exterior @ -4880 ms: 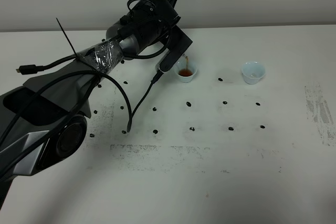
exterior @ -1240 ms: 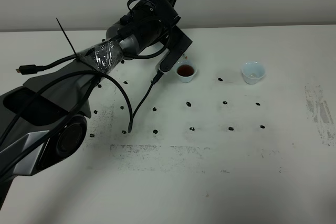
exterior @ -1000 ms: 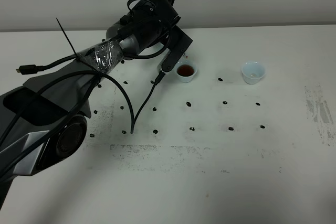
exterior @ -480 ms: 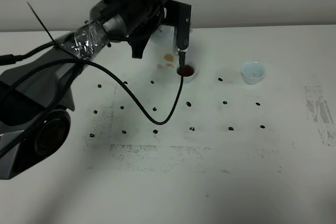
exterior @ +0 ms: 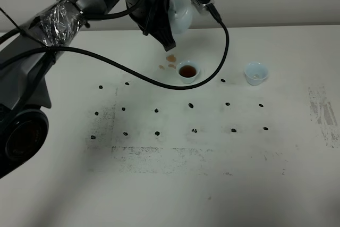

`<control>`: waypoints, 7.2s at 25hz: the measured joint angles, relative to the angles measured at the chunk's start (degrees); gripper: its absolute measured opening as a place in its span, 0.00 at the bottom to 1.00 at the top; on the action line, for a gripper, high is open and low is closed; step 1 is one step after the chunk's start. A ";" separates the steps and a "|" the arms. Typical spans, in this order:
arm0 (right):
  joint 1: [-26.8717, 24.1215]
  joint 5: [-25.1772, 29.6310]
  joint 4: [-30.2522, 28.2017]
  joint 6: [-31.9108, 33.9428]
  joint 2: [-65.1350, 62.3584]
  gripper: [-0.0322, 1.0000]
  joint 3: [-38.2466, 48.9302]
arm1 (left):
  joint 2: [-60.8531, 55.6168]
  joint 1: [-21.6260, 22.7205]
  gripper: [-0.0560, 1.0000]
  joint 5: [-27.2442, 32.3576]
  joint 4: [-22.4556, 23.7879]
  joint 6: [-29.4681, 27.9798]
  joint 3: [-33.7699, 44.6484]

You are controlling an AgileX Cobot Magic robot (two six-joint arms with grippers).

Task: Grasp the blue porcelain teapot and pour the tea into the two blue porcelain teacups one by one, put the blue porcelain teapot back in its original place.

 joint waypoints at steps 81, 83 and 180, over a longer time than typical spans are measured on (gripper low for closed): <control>0.00 0.00 0.13 0.00 0.00 0.26 0.00 | 18.31 -2.24 0.14 -21.08 -2.45 28.90 -10.99; 0.00 0.00 0.13 0.00 0.00 0.26 0.00 | 18.31 -2.17 0.14 -21.11 -2.45 29.10 -10.99; 0.00 0.00 0.13 0.00 0.00 0.26 0.00 | 22.74 -2.52 0.14 -46.50 0.37 65.68 -9.11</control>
